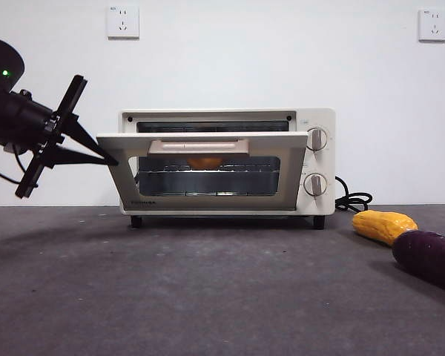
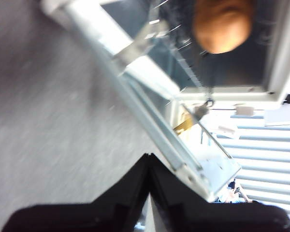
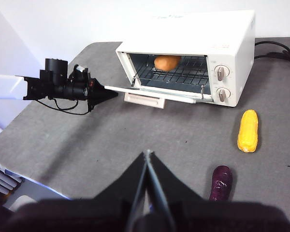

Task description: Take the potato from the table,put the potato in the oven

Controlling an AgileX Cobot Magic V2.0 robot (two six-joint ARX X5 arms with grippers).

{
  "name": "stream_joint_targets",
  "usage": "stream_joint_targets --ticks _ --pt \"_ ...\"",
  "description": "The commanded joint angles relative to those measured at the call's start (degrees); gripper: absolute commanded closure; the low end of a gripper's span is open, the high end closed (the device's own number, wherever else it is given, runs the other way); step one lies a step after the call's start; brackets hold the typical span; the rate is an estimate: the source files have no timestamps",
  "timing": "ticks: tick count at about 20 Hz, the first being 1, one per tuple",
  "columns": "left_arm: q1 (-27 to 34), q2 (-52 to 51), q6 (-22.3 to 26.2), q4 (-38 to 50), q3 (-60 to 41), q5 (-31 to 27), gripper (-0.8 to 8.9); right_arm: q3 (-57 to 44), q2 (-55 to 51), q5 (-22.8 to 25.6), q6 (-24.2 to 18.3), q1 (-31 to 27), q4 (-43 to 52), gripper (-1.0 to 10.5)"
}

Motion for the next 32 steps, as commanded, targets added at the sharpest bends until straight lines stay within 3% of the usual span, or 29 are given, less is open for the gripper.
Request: stream_joint_targets --ticks 1,19,32 --pt "-0.3 0.5 -0.2 0.5 1.7 0.4 8.19 -0.2 0.5 0.2 0.4 0.1 -1.2 9.5" --pt "-0.9 0.5 -0.4 0.9 8.1 -5.8 8.19 -0.2 0.5 2.0 0.3 0.1 -1.2 9.5" --pt "-1.4 0.5 0.5 -0.1 13.9 -5.6 8.19 -0.2 0.5 1.9 0.4 0.1 -1.2 9.5"
